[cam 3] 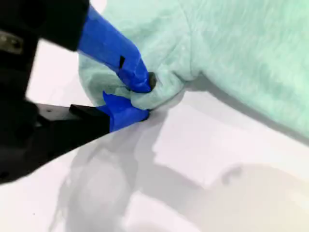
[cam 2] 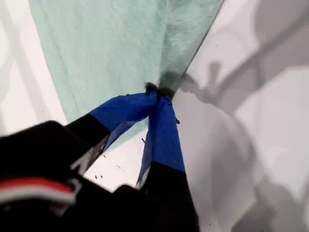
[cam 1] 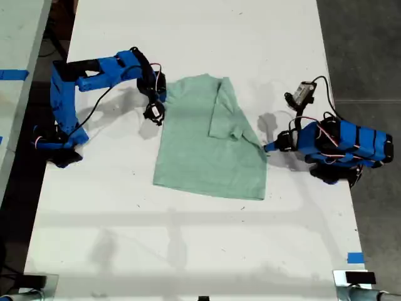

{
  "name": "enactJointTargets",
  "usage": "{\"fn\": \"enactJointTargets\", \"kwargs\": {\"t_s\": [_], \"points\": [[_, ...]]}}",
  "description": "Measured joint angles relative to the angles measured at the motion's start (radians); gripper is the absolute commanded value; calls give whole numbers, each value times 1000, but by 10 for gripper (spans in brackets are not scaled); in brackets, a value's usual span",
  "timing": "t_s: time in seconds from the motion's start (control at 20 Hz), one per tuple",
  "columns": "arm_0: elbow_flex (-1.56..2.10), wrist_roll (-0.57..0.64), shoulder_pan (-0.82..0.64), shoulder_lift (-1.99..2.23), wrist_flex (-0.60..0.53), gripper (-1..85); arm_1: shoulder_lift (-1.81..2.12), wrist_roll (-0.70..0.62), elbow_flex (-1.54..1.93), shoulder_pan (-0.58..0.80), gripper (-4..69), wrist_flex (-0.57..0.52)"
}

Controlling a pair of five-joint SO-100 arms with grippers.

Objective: Fold t shirt

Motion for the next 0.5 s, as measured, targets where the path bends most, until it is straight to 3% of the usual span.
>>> {"fn": "enactJointTargets", "kwargs": {"t_s": [0.25, 0.35, 0.5], "points": [[-14, -178, 69, 115, 227, -3, 0, 0, 0, 0, -8, 0], [-141, -179, 107, 137, 336, -3, 0, 0, 0, 0, -8, 0], [-393, -101, 204, 132, 374, -3, 0, 0, 0, 0, -8, 0]]}}
